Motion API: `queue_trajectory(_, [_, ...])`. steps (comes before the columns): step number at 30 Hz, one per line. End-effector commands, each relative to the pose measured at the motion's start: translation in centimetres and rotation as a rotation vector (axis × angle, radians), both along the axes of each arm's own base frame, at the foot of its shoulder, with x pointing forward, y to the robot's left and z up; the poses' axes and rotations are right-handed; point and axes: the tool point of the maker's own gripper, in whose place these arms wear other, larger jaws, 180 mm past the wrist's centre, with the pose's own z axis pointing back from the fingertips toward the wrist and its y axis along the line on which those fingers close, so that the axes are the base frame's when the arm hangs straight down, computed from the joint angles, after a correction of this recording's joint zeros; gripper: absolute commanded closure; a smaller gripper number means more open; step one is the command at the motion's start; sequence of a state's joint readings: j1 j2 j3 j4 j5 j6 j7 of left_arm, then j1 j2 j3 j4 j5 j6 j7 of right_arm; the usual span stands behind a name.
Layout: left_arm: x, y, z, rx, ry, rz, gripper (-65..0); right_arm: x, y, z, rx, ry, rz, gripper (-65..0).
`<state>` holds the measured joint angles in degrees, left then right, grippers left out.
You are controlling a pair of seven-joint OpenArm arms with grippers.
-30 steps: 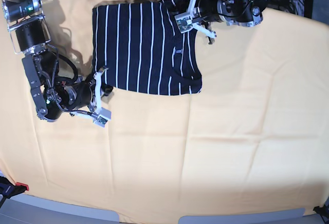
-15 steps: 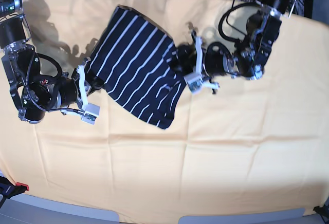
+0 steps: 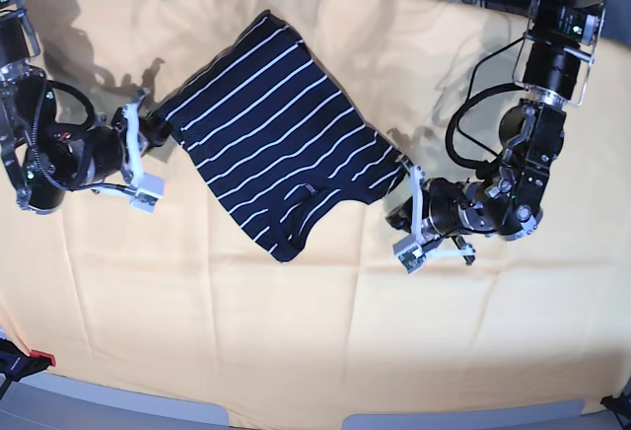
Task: Fold the T-shirt properly
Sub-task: 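Rotate and straighten the folded shirt with both grippers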
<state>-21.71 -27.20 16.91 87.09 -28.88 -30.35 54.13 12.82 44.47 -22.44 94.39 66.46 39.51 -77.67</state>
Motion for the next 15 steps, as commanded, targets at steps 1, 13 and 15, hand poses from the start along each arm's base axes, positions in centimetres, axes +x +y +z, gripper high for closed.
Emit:
queue_trajectory(1, [0.6,0.8,1.5,-0.01,-0.027,0.002,0.0,1.8,-0.9,1.7,-0.006,-0.083,-0.018,0.0])
queue_trajectory(13, [-2.2,1.5,8.2,-0.285,0.004,-0.133,0.0,3.0,-1.9,-0.6,-0.012,-0.188,-0.144,0.0])
queue_trajectory(15, [-1.8,2.0,9.5,-0.327,-0.011,-0.113,0.0,1.7,-1.2,-1.5,0.015,-0.141,-0.145,0.0])
